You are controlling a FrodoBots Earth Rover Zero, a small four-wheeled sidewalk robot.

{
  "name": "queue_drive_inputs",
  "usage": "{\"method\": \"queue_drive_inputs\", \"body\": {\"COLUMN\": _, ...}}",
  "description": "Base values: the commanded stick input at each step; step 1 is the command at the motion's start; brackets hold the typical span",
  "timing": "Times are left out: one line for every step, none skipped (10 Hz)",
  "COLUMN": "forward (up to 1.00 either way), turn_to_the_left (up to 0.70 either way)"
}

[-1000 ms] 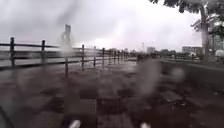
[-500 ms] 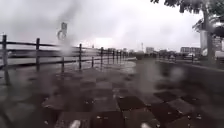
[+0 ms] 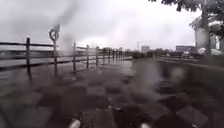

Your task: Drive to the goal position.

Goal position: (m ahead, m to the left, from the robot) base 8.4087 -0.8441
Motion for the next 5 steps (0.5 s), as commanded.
{"method": "queue_drive_inputs", "body": {"forward": 0.7, "turn_to_the_left": -0.16}}
{"method": "queue_drive_inputs", "body": {"forward": 0.7, "turn_to_the_left": 0.0}}
{"method": "queue_drive_inputs", "body": {"forward": 0.7, "turn_to_the_left": 0.0}}
{"method": "queue_drive_inputs", "body": {"forward": 0.7, "turn_to_the_left": 0.0}}
{"method": "queue_drive_inputs", "body": {"forward": 0.7, "turn_to_the_left": 0.0}}
